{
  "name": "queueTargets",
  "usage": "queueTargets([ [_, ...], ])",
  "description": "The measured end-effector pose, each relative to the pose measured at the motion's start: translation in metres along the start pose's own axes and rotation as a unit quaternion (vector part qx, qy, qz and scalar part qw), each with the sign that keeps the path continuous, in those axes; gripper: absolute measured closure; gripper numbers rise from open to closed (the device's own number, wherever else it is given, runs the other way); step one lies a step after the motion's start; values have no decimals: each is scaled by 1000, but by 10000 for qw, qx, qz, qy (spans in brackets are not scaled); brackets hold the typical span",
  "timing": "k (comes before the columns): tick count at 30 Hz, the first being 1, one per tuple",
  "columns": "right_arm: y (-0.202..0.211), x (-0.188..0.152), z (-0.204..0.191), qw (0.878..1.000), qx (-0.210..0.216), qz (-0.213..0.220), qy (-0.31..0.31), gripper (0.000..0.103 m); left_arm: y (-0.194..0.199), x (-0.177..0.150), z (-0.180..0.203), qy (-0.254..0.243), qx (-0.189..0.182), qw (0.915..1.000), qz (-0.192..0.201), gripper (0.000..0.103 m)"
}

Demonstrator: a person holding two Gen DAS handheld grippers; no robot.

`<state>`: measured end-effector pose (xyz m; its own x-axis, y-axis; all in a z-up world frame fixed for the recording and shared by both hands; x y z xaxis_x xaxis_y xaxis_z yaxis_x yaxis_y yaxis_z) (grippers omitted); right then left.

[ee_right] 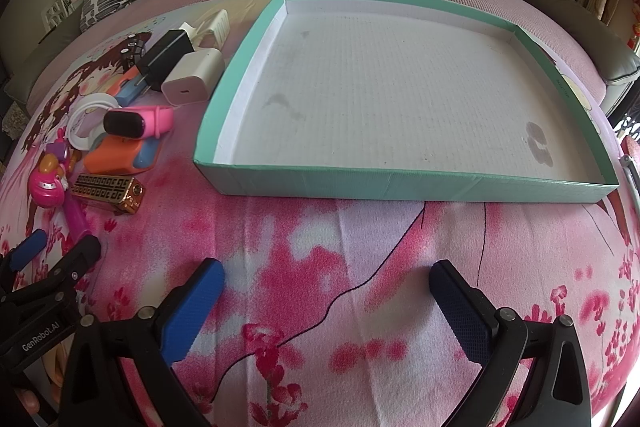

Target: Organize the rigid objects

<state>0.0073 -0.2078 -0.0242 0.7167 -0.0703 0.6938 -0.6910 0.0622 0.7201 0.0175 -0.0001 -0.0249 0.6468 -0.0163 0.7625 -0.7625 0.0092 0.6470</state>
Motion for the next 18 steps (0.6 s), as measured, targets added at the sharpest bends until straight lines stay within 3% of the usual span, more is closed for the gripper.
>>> queueTargets([
  [12, 0, 1, 2, 10000, 15, 28, -20, 0, 2, 1, -1, -47, -82, 9999, -89, 0],
  [18, 17, 10, 4, 9990, 212, 387, -55, 0, 14, 9, -8, 36, -182, 9998, -75, 0],
])
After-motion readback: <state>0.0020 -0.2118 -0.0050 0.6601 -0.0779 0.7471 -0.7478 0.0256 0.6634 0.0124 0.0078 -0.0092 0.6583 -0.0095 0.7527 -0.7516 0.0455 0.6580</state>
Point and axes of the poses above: each gripper's, at about its wrist camera, not at the fingertips, and y roughly against the way its jaws point, z to its right, x to its top, the point moved 3 cm from there along -y, roughly the way its jaws point, and after that the axes turned 15 degrees about z, right-handed, at the moved point
